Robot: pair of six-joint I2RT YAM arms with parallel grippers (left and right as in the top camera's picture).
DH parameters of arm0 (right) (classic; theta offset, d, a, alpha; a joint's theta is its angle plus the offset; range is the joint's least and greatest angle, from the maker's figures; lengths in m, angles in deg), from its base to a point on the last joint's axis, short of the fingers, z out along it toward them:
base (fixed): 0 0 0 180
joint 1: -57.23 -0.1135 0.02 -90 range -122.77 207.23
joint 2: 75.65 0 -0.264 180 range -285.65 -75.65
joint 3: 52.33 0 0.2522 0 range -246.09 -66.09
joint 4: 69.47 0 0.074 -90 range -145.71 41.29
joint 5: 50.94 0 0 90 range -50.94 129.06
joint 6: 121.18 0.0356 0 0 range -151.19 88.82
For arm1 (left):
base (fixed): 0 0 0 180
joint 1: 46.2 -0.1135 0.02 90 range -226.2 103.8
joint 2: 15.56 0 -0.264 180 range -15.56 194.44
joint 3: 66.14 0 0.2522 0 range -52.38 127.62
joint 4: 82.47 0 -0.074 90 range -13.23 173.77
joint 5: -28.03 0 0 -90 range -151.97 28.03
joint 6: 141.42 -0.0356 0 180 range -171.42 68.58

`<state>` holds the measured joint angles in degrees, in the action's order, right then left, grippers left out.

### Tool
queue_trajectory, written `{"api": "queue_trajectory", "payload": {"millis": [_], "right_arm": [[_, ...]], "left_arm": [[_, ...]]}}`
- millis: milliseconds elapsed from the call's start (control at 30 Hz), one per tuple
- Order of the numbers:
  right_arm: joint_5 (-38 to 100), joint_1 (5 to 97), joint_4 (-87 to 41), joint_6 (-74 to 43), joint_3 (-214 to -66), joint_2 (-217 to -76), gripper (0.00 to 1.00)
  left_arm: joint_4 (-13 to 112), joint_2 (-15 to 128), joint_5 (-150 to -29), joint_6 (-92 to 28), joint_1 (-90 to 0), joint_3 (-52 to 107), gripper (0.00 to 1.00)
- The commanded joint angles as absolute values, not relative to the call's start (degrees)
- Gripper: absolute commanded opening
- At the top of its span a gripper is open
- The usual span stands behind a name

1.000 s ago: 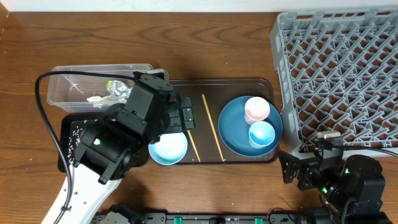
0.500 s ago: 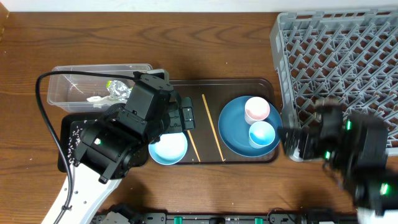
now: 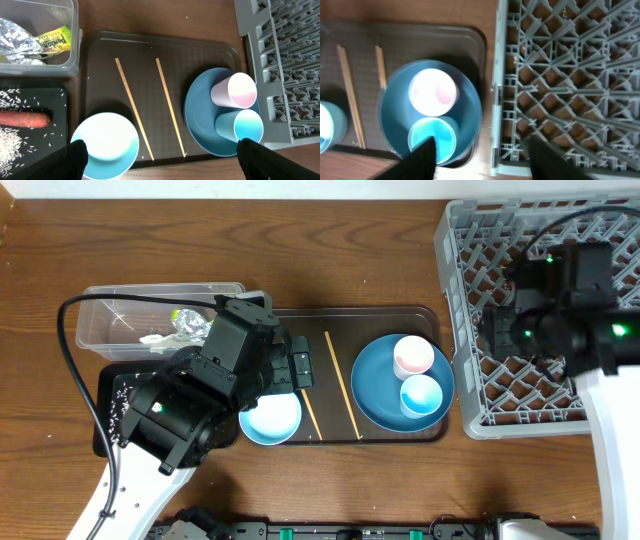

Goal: Sort waste into correct bins and load items into the dishwasher rack
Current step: 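Swing the right gripper over the gray dish rack toward the blue plate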

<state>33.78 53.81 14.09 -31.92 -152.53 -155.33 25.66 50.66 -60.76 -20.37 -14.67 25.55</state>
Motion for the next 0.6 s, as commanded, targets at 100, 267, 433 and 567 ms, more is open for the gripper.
{"api": "queue_trajectory", "payload": {"millis": [100, 267, 433, 567], "right_arm": [[37.08, 53.02, 14.81, -30.82, -151.35, -162.82, 0.33], [37.39, 52.91, 13.98, -31.68, -150.39, -167.44, 0.34], [38.39, 52.63, 12.71, -29.40, -150.36, -171.72, 0.38], [38.44, 52.58, 13.06, -29.82, -150.12, -174.69, 0.38]], "left_arm": [[25.56, 50.68, -60.94, -20.96, -14.96, 25.83, 0.98], [25.56, 50.68, -60.94, -20.96, -14.96, 25.83, 0.97], [25.56, 50.68, -60.94, -20.96, -14.96, 25.83, 0.98], [25.56, 50.68, -60.94, -20.96, -14.96, 25.83, 0.98]]}}
